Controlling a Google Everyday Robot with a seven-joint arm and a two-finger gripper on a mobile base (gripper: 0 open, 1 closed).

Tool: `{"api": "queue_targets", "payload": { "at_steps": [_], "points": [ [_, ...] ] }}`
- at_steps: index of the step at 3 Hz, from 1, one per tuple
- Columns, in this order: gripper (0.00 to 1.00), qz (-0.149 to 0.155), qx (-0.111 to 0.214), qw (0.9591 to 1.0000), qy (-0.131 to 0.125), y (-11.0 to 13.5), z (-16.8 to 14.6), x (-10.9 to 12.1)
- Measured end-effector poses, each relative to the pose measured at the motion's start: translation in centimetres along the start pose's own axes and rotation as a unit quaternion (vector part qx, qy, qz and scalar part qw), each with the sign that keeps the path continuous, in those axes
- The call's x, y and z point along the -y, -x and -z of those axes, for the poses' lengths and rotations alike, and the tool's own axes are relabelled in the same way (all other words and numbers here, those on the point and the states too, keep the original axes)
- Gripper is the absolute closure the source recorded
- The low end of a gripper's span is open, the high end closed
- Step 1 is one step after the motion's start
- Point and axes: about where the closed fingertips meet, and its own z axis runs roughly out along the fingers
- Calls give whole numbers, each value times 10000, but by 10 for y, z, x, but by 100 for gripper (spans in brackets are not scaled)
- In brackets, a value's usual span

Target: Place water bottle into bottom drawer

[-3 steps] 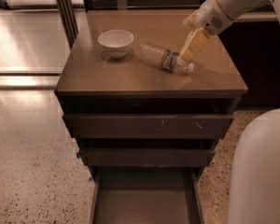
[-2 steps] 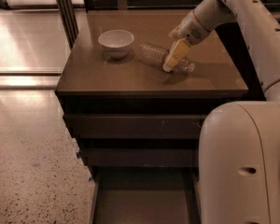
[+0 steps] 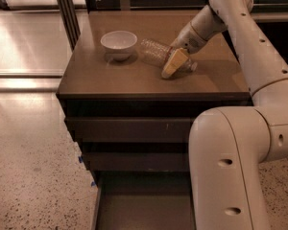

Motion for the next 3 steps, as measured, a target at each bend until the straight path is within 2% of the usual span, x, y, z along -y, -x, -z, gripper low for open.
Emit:
{"api": "queue_targets", "payload": {
  "at_steps": [3],
  "points": [
    [86, 3, 1, 10000, -2, 0, 0, 0]
  ]
}}
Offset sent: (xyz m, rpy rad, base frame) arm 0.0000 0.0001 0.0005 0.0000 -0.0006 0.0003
